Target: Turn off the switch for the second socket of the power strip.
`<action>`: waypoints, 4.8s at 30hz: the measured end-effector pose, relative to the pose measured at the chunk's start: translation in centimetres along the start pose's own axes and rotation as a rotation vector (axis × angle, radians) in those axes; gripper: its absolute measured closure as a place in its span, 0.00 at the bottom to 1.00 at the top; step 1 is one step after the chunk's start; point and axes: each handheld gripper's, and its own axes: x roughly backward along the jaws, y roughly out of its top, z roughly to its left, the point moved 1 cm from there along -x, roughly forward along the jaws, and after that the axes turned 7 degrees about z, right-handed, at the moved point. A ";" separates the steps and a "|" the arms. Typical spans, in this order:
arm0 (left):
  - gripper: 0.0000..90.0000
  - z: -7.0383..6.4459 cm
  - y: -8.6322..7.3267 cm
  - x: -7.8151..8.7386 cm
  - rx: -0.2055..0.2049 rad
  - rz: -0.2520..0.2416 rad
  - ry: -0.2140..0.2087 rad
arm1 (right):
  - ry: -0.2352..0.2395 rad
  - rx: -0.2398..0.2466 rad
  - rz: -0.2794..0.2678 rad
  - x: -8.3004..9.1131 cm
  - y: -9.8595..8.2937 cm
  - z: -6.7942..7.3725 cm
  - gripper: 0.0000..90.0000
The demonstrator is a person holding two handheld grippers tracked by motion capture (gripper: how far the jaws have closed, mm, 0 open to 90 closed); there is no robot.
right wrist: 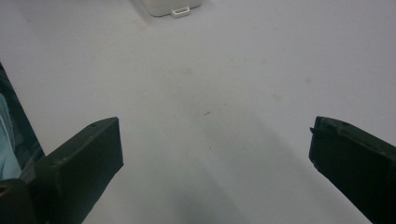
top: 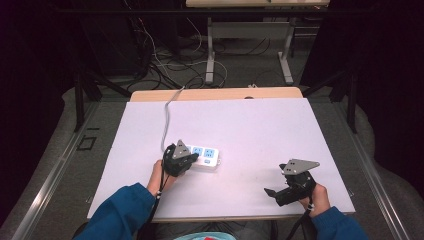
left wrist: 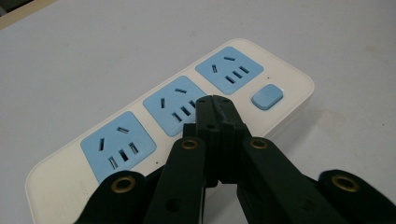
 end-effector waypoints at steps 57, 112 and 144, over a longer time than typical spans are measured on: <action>0.00 1.9 -0.9 5.6 0.038 0.128 0.112 | -0.001 0.007 -0.005 0.0 0.0 0.0 0.02; 0.00 2.7 -8.3 12.5 0.109 0.142 0.197 | -0.005 0.015 0.000 0.0 0.1 0.1 0.02; 0.00 2.2 -9.9 13.5 0.120 0.143 0.186 | -0.008 0.017 -0.001 0.0 0.1 0.1 0.02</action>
